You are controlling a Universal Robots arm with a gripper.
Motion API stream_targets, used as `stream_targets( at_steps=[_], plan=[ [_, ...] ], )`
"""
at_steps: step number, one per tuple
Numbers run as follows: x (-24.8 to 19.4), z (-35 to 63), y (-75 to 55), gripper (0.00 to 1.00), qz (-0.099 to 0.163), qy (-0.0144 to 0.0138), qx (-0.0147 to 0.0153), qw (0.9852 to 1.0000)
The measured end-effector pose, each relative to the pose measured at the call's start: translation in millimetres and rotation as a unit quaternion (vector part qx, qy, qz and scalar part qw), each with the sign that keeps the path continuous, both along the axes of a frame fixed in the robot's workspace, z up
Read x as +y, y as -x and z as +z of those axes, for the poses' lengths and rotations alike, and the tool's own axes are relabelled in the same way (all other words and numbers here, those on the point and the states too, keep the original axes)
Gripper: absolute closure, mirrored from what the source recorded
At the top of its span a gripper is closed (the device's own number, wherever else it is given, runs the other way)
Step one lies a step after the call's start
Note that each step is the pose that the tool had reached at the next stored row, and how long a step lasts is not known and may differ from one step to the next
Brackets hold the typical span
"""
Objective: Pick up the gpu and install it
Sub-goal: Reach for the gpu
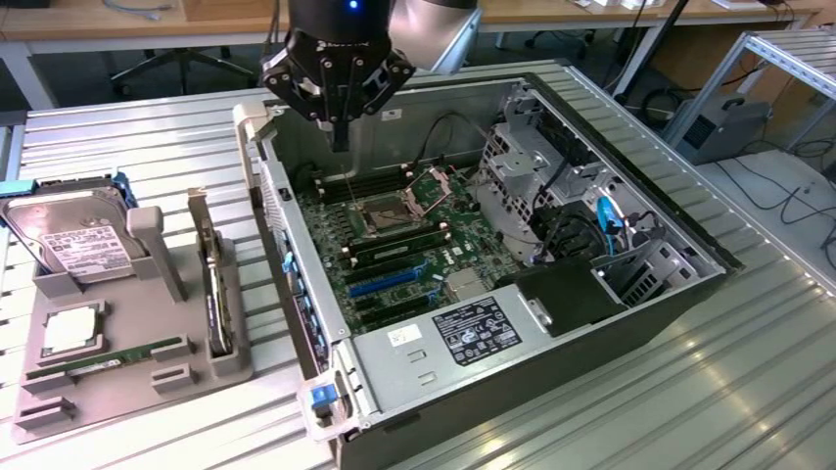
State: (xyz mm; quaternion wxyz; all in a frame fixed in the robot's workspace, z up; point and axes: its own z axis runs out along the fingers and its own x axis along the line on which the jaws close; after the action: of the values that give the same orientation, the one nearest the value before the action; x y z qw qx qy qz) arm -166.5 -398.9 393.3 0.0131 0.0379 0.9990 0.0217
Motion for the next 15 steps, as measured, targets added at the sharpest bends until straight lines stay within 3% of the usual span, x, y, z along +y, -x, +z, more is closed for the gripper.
stream_targets(
  at_steps=[15],
  plan=[
    [0.0, 0.0, 9.9, 0.89, 0.0, 0.0, 0.0, 1.0]
  ],
)
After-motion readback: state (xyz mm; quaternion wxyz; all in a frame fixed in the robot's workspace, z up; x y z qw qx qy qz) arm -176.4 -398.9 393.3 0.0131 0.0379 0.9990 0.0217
